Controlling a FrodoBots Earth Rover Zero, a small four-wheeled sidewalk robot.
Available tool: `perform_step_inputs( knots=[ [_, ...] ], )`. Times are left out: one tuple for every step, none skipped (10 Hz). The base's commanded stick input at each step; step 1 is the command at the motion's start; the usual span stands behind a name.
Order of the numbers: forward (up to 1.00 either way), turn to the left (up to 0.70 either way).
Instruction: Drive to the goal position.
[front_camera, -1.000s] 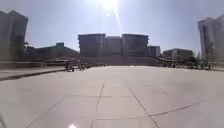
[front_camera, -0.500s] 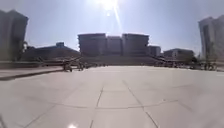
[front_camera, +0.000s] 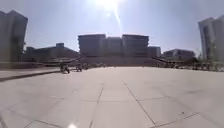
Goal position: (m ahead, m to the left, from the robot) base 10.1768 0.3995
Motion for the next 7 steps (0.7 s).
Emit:
perform_step_inputs(
  knots=[
    [1.0, 0.0],
    [1.0, 0.0],
    [1.0, 0.0],
    [1.0, 0.0],
    [1.0, 0.0],
    [1.0, 0.0],
    [1.0, 0.0]
  ],
)
